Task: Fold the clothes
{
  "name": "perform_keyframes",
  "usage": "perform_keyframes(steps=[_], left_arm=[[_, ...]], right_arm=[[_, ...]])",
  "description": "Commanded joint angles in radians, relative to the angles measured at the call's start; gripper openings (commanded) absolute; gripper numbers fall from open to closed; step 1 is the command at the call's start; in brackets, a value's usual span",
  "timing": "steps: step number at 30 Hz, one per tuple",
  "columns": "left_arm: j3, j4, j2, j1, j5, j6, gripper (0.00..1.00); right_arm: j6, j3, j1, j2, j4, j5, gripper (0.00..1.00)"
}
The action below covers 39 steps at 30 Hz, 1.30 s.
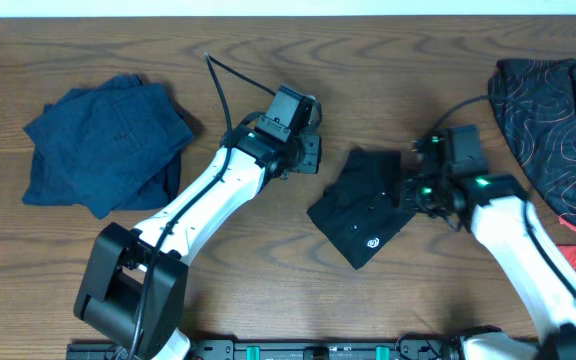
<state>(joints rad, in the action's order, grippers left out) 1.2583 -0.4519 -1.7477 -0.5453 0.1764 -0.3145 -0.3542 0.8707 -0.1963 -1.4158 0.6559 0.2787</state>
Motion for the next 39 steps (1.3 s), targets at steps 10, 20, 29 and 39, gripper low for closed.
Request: perform_keyframes(steps=[10, 20, 29, 39], left_arm=[[-0.002, -0.018, -0.008, 0.0, -0.001, 0.002, 0.45], [-0.007, -0.066, -0.009, 0.0, -0.002, 0.002, 0.45], [-0.007, -0.005, -0.009, 0.003, -0.002, 0.002, 0.61], [-0.007, 0.185, -0.069, 0.094, 0.252, 0.08, 0.74]], right_arm=[[-0.1, 0.011, -0.029, -0.321, 0.017, -0.409, 0.3], [0.343, 0.061, -0.027, -0.316, -0.422, -0.289, 0.45], [0.52, 0.115, -0.173, -0.316, -0.255, -0.234, 0.46], [0.28, 0.133, -0.182, -0.103, -0.185, -0.605, 0.55]])
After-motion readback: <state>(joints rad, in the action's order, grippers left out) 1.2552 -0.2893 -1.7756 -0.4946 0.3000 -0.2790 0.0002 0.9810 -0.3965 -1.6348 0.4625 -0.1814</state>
